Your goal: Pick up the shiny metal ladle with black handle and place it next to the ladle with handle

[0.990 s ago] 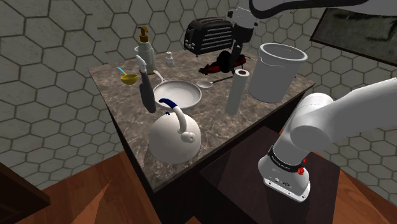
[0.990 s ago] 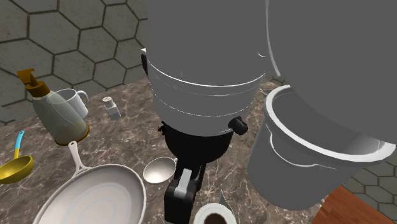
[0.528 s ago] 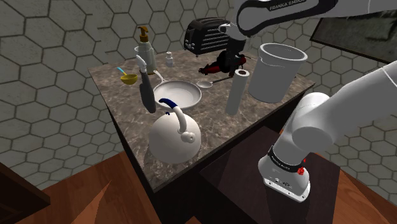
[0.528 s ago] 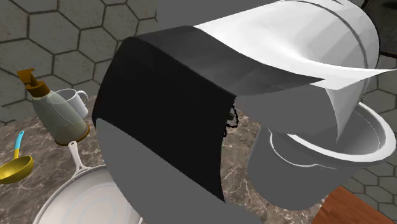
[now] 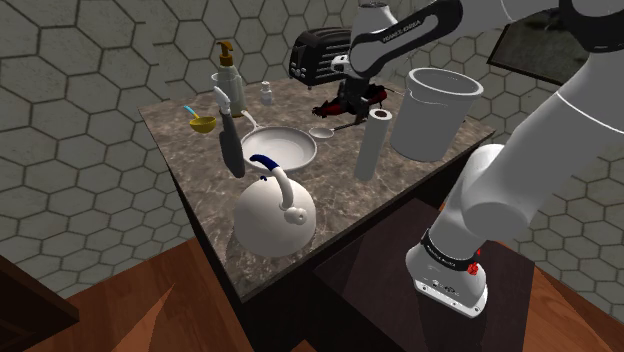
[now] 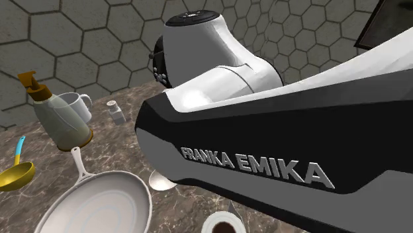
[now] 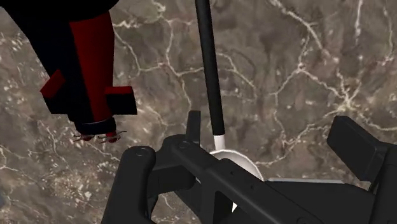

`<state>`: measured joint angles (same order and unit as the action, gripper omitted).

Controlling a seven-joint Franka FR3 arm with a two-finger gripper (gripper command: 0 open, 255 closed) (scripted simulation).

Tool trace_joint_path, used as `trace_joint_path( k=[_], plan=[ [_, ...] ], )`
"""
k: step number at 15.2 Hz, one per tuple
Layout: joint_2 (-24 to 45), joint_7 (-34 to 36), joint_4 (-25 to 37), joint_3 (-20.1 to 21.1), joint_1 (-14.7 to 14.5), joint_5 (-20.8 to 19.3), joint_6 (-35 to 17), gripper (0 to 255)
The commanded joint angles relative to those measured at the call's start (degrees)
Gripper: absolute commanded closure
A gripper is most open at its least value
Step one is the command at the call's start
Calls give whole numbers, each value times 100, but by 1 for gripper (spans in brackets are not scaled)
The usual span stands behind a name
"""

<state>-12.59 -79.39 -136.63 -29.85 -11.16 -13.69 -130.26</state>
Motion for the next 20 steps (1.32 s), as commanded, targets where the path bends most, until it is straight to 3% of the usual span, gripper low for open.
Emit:
trace_joint_path(
  k=[1,3,10,18,19,20],
  plan=[
    [537,-742,187,-167,-136,144,-374,0],
    [849,-1189,319,-231,-179,273,-562,0],
    [1371,-1428,180,-284,-150,597,-1175,0],
    [1369,-1427,179,-282,-148,596,-1174,0],
    [1369,-1427,179,-282,-148,596,-1174,255],
    [1369,-1427,179,-282,-148,596,-1174,255]
  ],
)
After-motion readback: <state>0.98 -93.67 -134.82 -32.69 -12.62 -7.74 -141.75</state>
